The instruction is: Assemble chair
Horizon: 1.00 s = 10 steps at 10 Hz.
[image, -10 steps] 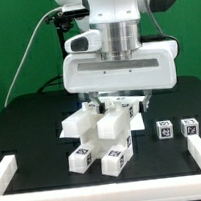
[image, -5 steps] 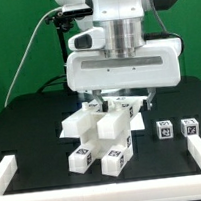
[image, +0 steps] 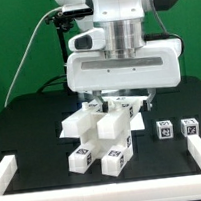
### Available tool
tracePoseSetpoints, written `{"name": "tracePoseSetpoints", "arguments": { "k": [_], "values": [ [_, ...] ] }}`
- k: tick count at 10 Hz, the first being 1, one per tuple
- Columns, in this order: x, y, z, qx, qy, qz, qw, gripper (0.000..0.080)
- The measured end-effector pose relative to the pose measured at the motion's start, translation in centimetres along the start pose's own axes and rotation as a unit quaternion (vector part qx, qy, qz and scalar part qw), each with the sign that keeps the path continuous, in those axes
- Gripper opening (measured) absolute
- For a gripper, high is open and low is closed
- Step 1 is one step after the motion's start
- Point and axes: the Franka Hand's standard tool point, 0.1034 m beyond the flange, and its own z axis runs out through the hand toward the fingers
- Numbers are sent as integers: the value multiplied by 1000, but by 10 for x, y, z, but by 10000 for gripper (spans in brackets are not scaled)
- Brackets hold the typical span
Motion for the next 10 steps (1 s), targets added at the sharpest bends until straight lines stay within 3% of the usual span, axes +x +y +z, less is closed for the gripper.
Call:
{"name": "tracePoseSetpoints", "arguments": {
  "k": [5,7,10],
  "values": [
    [-1,-1,-1,0,-4,2,1000,649],
    [-4,-12,-25,4,-30,22,999,649],
    [-30,-53,-45,14,-34,34,999,649]
  ]
}}
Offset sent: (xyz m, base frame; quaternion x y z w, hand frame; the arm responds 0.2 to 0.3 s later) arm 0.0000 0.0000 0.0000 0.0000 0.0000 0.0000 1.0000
